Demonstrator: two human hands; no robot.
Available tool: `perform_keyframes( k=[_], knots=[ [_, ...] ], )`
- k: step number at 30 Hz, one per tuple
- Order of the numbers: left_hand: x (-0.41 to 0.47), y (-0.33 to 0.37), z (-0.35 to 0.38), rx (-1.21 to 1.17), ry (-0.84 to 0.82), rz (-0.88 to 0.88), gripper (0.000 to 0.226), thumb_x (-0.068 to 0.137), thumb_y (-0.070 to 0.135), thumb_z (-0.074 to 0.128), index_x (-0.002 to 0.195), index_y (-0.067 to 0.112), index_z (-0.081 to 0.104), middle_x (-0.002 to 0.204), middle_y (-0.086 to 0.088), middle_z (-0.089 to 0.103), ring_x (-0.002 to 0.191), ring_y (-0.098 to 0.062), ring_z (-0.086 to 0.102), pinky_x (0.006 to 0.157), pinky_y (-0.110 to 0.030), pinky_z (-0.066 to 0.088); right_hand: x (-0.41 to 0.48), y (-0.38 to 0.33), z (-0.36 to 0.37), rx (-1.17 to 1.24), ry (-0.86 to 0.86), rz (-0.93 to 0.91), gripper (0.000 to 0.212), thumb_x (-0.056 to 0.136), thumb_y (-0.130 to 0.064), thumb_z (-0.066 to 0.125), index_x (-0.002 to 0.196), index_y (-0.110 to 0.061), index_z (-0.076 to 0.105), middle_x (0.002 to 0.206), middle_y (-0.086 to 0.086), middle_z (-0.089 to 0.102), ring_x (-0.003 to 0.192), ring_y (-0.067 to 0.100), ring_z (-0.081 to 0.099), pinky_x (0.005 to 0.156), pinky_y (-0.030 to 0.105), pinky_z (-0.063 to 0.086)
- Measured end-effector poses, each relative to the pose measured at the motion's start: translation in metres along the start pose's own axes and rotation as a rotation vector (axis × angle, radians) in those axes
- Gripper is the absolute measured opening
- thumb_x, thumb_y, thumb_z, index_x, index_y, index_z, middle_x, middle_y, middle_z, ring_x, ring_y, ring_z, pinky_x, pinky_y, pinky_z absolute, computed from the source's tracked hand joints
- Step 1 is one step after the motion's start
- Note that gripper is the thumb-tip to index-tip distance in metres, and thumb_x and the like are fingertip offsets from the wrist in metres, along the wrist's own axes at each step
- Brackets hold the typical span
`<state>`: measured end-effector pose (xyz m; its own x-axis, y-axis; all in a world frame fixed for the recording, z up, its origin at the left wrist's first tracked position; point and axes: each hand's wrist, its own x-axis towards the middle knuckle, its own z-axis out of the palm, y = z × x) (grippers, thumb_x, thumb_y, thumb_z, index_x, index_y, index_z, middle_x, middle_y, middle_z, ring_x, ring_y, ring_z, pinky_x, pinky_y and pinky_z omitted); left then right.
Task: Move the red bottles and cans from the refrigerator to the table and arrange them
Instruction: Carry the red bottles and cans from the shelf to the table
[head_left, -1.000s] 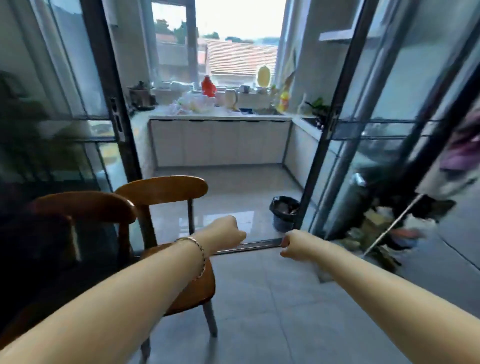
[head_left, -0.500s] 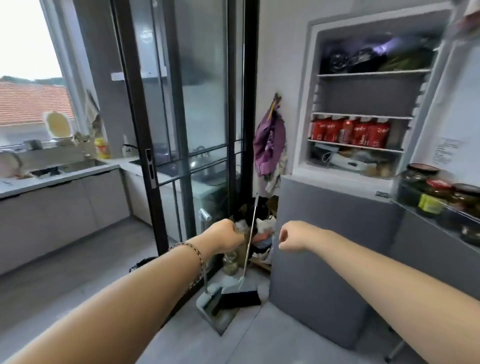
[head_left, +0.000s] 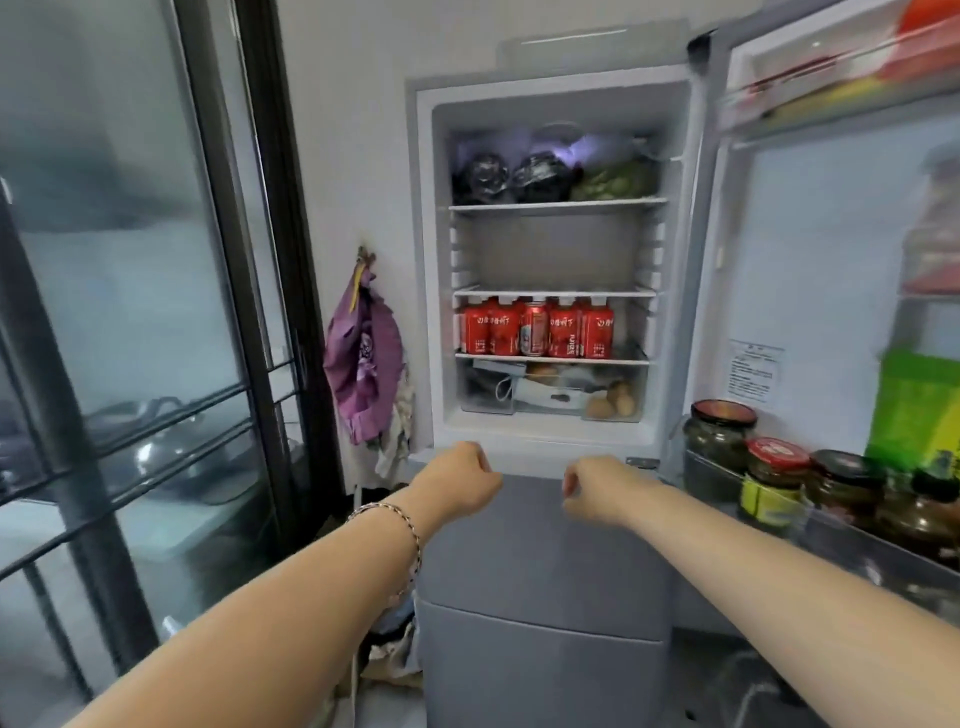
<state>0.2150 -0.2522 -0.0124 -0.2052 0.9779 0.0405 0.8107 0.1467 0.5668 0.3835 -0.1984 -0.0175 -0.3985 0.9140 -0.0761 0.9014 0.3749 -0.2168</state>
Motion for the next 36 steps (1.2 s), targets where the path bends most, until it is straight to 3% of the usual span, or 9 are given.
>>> perform_keyframes(
  k=[4, 8, 10, 14, 18, 25, 28, 31, 36],
  knots=[
    [0.082, 0.012, 0.011, -0.053, 0.030, 0.032, 0.006, 0.086, 0.018, 0.049, 0.088, 0.013, 0.050, 0.083, -0.006, 0.059, 0.088, -0.028, 0.063, 0.071, -0.031, 0.047, 0.073, 0.027, -0.016, -0.019, 0.070, 0.002, 0.028, 0.089, -0.026, 0.052, 0.116, -0.020, 0.057, 0.121, 0.003, 0.058, 0.109, 0.022, 0.056, 0.085, 0.028, 0.045],
    [0.166, 0.023, 0.013, -0.054, 0.059, 0.037, 0.010, 0.088, 0.020, 0.048, 0.096, 0.016, 0.049, 0.076, 0.001, 0.054, 0.081, -0.023, 0.055, 0.064, -0.026, 0.039, 0.155, 0.050, -0.034, -0.011, 0.161, 0.005, 0.032, 0.090, -0.029, 0.051, 0.120, -0.020, 0.056, 0.125, 0.002, 0.056, 0.113, 0.022, 0.053, 0.091, 0.032, 0.045],
    [0.200, 0.027, 0.012, -0.073, 0.103, 0.046, 0.014, 0.089, 0.020, 0.048, 0.102, 0.016, 0.049, 0.085, 0.000, 0.056, 0.081, -0.020, 0.053, 0.061, -0.026, 0.037, 0.189, 0.058, -0.038, -0.037, 0.257, 0.017, 0.032, 0.090, -0.033, 0.051, 0.119, -0.022, 0.056, 0.124, 0.001, 0.058, 0.114, 0.022, 0.053, 0.092, 0.033, 0.042],
    [0.270, 0.025, 0.016, -0.095, 0.187, 0.084, 0.021, 0.090, 0.018, 0.051, 0.109, 0.012, 0.052, 0.106, -0.003, 0.057, 0.088, -0.020, 0.055, 0.073, -0.027, 0.043, 0.257, 0.072, -0.032, 0.096, 0.409, 0.092, 0.036, 0.089, -0.033, 0.052, 0.124, -0.023, 0.053, 0.132, 0.003, 0.046, 0.122, 0.022, 0.044, 0.091, 0.029, 0.040],
    [0.338, 0.024, 0.020, 0.015, 0.319, 0.206, 0.032, 0.088, 0.024, 0.056, 0.118, 0.016, 0.052, 0.120, -0.001, 0.053, 0.096, -0.019, 0.058, 0.086, -0.034, 0.050, 0.315, 0.082, -0.031, 0.256, 0.589, 0.186, 0.046, 0.086, -0.040, 0.058, 0.127, -0.023, 0.050, 0.148, 0.009, 0.022, 0.135, 0.029, 0.024, 0.106, 0.039, 0.034],
    [0.450, 0.046, 0.023, 0.189, 0.560, 0.434, 0.046, 0.090, 0.029, 0.053, 0.133, 0.012, 0.047, 0.142, -0.001, 0.041, 0.132, -0.018, 0.036, 0.115, -0.033, 0.022, 0.409, 0.099, -0.052, 0.192, 0.774, 0.315, 0.080, 0.073, -0.061, 0.063, 0.140, -0.031, 0.031, 0.154, 0.014, -0.012, 0.140, 0.042, -0.003, 0.115, 0.054, 0.008],
    [0.493, 0.057, 0.025, 0.323, 0.545, 0.459, 0.047, 0.093, 0.038, 0.042, 0.132, 0.013, 0.045, 0.135, -0.007, 0.046, 0.127, -0.023, 0.038, 0.115, -0.036, 0.017, 0.449, 0.098, -0.070, 0.237, 0.760, 0.388, 0.096, 0.065, -0.072, 0.062, 0.144, -0.036, 0.022, 0.153, 0.013, -0.022, 0.140, 0.044, -0.018, 0.111, 0.063, 0.004],
    [0.514, 0.062, 0.033, 0.407, 0.530, 0.394, 0.046, 0.094, 0.048, 0.034, 0.124, 0.017, 0.049, 0.120, -0.013, 0.054, 0.117, -0.030, 0.043, 0.110, -0.040, 0.018, 0.471, 0.099, -0.072, 0.279, 0.700, 0.448, 0.098, 0.062, -0.075, 0.061, 0.143, -0.036, 0.023, 0.153, 0.011, -0.024, 0.137, 0.045, -0.024, 0.109, 0.068, 0.006],
    [0.524, 0.065, 0.042, 0.258, 0.558, 0.376, 0.047, 0.091, 0.053, 0.041, 0.121, 0.020, 0.052, 0.109, -0.018, 0.057, 0.112, -0.032, 0.045, 0.109, -0.040, 0.014, 0.478, 0.109, -0.071, 0.317, 0.801, 0.453, 0.086, 0.055, -0.073, 0.065, 0.129, -0.036, 0.042, 0.152, 0.008, -0.010, 0.139, 0.042, -0.004, 0.109, 0.059, 0.021]
  ],
)
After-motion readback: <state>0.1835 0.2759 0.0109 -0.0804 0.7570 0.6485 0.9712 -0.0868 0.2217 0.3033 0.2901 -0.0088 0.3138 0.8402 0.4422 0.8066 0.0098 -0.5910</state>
